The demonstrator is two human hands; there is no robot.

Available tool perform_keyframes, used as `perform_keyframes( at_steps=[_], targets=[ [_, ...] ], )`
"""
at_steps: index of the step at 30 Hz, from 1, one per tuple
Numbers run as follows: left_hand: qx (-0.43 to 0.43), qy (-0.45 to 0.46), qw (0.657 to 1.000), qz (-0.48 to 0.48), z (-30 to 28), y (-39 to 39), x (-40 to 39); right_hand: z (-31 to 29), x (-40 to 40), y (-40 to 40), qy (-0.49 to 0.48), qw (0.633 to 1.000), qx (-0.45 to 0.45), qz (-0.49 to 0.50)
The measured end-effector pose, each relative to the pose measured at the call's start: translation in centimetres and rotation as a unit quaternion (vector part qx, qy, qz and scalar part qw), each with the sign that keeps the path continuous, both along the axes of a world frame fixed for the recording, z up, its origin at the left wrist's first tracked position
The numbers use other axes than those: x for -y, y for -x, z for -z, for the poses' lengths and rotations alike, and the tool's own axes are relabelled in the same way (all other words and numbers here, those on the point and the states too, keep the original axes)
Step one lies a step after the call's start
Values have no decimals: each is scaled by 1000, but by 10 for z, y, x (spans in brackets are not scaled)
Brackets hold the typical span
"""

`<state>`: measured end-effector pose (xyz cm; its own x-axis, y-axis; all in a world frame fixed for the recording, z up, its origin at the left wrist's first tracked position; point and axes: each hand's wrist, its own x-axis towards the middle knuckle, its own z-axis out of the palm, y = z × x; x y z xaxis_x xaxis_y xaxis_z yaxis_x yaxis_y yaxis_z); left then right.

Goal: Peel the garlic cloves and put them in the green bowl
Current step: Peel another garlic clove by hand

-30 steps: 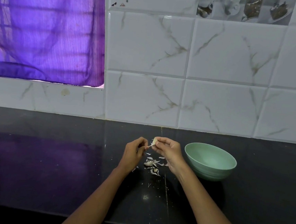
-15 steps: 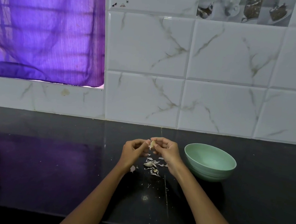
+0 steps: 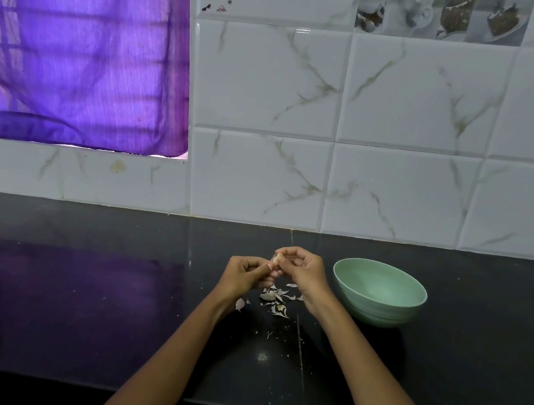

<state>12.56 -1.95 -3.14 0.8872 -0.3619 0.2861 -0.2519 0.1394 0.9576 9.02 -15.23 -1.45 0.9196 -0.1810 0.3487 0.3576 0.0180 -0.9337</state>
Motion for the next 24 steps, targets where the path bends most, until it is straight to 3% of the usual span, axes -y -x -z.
perform_keyframes(
  at_steps=[5, 7, 12, 18, 24],
  targets=[
    [-30, 52, 998, 15, -4, 3, 0, -2, 1, -1, -173, 980, -62, -79],
    [-20, 48, 999, 7, -4, 3, 0, -3, 1, -1, -197, 974, -77, -85],
    [93, -41, 993, -56, 2, 1, -1, 1, -1, 0, -31, 998, -57, 22],
    [206, -104, 966, -115, 4, 0, -2, 3, -1, -1, 42, 995, -87, -18],
    [175, -112, 970, -127, 4, 0, -2, -3, 3, 0, -65, 993, -92, -38]
  ],
)
